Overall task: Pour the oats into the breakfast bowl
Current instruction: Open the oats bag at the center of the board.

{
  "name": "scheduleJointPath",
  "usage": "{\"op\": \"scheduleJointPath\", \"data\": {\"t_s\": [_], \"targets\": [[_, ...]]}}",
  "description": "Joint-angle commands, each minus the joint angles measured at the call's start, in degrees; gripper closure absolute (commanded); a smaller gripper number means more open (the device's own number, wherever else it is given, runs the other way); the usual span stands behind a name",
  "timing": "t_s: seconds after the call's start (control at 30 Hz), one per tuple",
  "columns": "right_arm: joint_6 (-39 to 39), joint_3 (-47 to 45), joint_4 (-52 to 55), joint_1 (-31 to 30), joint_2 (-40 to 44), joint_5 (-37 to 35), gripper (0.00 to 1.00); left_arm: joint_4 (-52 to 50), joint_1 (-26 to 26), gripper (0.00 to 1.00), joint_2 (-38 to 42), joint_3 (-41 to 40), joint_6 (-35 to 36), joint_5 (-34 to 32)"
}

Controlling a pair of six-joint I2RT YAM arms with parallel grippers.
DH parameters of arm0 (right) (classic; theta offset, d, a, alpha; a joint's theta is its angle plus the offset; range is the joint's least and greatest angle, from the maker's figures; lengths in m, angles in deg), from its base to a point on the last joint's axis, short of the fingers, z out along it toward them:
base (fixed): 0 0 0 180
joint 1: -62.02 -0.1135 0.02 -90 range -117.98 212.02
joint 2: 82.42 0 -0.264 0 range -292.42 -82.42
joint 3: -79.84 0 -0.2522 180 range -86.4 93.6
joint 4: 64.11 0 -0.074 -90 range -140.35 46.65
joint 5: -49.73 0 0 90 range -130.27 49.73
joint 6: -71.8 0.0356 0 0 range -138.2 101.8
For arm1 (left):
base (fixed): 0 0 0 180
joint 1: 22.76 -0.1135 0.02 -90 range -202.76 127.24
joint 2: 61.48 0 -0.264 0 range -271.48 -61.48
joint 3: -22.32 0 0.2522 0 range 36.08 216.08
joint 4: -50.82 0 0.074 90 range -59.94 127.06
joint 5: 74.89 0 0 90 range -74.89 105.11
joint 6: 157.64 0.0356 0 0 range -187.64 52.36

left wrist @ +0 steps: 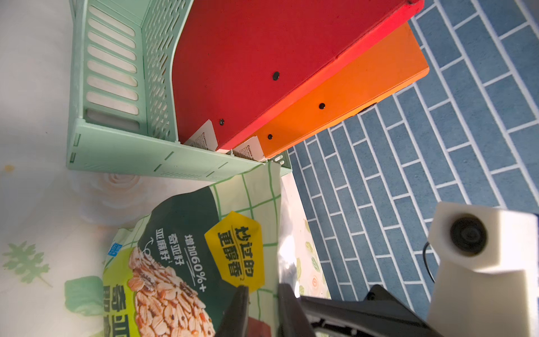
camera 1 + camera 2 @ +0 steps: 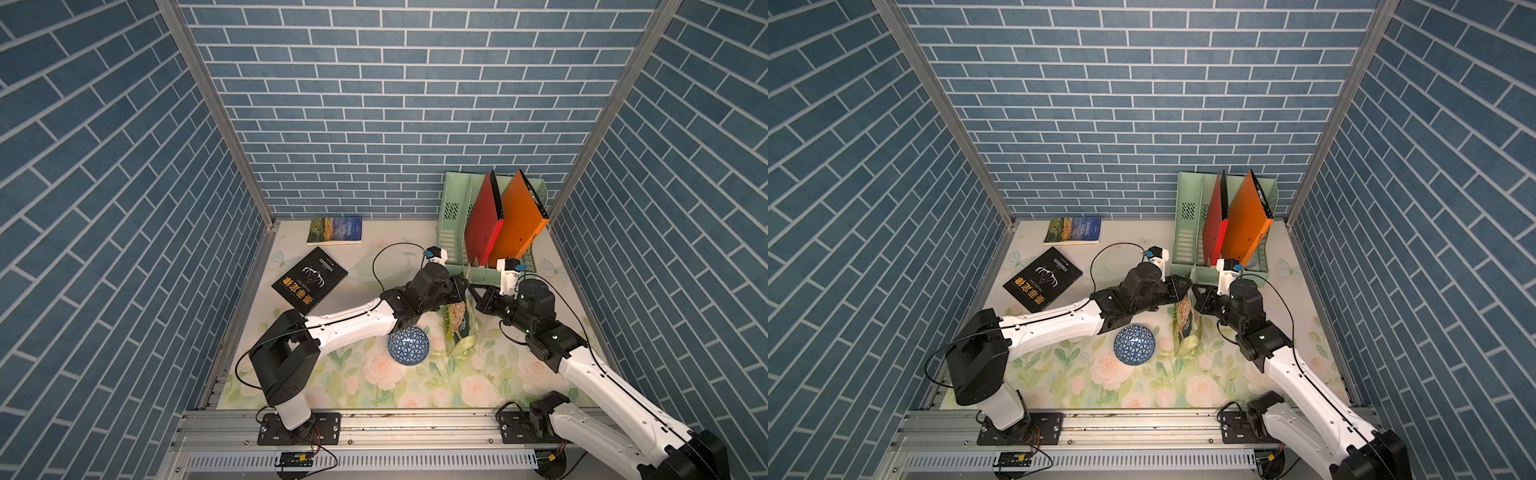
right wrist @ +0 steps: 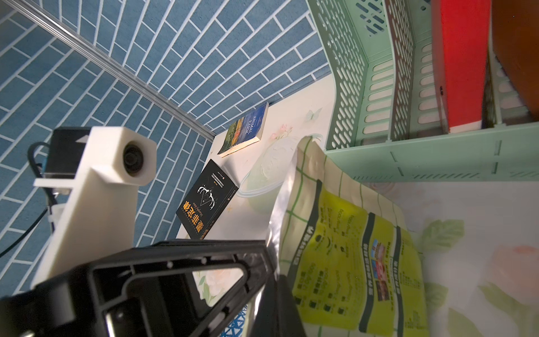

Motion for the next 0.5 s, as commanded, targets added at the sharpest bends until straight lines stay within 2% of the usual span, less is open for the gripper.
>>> {"op": "scheduleJointPath", "data": {"t_s": [0.0, 0.37, 0.47], "targets": [[0.50, -0.13, 3.16, -0.16, 0.86, -0.96, 1.00, -2.16, -0.25, 0.80, -1.49, 0.66, 0.78, 0.41], [0.15, 0.41, 2.95, -0.16, 0.47, 0.00, 1.00, -1.97, -0.17, 0.80, -2.60, 2.25, 0.76, 2.60], [-0.01, 0.48, 3.18, -0.14, 0.72, 0.08, 1.00, -0.63, -0.18, 0.85, -2.75, 2.31, 0.24, 3.13]]}}
